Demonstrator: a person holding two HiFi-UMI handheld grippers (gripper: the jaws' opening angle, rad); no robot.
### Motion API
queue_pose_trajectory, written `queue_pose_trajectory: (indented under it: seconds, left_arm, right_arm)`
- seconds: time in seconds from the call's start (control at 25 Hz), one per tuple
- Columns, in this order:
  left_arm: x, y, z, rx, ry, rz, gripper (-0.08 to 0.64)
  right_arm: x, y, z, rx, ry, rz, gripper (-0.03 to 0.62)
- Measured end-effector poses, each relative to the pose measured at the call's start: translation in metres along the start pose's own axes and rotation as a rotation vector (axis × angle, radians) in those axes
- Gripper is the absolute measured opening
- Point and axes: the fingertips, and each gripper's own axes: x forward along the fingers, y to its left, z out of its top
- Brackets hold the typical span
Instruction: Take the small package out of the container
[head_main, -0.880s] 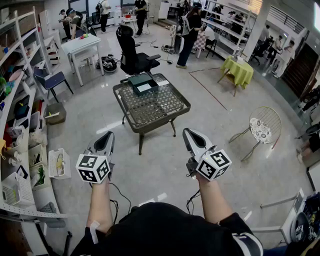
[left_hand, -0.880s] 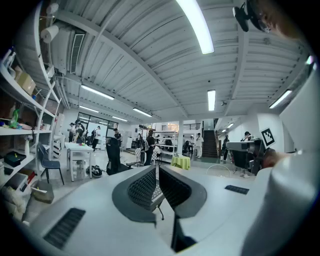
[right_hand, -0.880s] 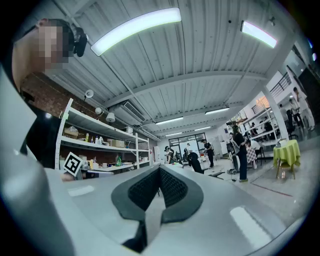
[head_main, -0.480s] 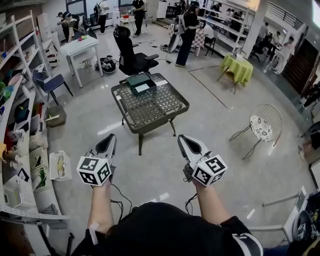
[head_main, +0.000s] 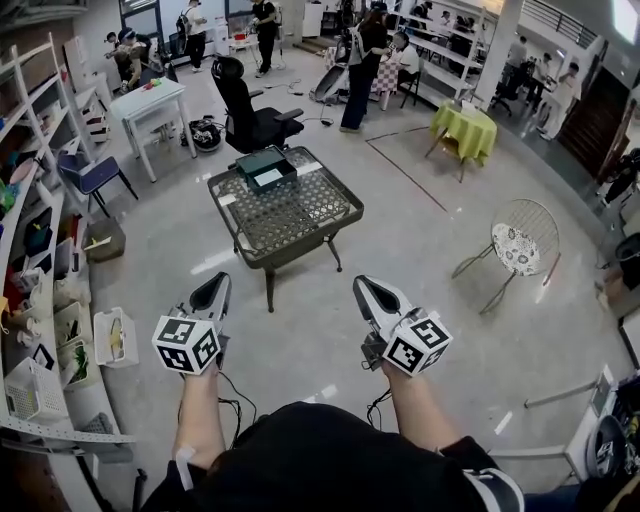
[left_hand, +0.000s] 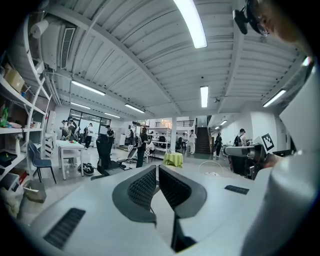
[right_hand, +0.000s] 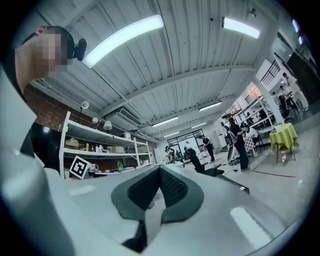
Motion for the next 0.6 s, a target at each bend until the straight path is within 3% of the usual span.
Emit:
queue_pose_trajectory:
  seconds: [0.28, 0.6]
  left_arm:
    - [0.009, -0.049, -0.018, -0.009, 0.039, -0.024, 0.023]
    - [0.024, -0.058, -0.029, -0.008, 0.085, -0.032, 0.023]
  right_arm:
    - [-0.033, -0.007, -0.008, 0.044, 0.043, 0.049, 0.009]
    - [-0.049, -0.038, -0.029, 0.104, 0.073, 0.000, 0.009]
